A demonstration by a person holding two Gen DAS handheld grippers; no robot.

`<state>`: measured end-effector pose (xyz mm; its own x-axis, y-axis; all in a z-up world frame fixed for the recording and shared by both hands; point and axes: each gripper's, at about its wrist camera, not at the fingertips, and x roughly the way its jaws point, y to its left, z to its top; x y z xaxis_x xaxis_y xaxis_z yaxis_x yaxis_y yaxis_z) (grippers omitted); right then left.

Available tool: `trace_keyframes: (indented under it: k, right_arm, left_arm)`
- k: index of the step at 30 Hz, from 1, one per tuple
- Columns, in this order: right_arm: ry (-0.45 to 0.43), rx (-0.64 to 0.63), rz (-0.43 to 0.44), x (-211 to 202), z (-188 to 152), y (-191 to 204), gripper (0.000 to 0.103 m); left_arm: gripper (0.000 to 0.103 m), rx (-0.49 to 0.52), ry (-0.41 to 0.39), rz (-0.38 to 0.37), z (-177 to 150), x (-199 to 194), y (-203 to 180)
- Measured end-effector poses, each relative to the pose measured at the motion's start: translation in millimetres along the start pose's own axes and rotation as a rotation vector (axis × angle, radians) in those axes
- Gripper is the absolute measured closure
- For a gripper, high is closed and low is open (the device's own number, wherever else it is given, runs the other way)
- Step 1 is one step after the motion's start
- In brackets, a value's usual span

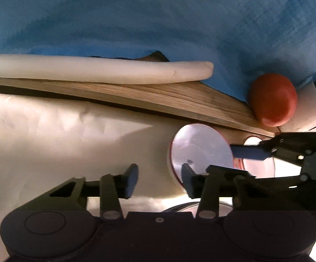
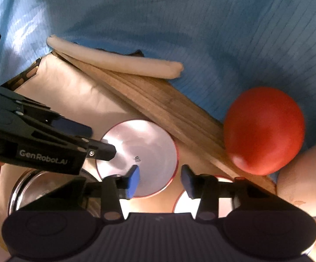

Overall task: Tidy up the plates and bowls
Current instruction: 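Close the left tool on the white bowl rim while the right tool grips it too, then lift the white bowl with both tools and lower it into the steel bowl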

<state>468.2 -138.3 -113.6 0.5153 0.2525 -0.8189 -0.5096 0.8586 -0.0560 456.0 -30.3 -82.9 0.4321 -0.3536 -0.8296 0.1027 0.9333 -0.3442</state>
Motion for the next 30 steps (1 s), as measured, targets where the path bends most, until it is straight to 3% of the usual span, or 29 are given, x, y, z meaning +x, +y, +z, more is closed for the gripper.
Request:
trace_keyframes:
  k: [6,13,21,30]
  right_arm:
    - [-0.007,0.064,-0.011,2,-3,-4,0.076]
    - [-0.05,0.161,-0.009,-5,-4,-10,0.09]
    - [-0.089,0.206,0.012,-20,-9,-11,0.09]
    - [-0.16,0.245,0.016,-55,-27,-13,0.091]
  left_arm:
    - [0.088,-0.023,0.021,-0.061,4,11,-7]
    - [0.091,-0.065,0.028,-0.044,4,8,-1]
    - [0.093,-0.095,-0.023,-0.015,-5,-25,4]
    - [0.093,-0.071,-0.076,-0.011,-17,-52,-16]
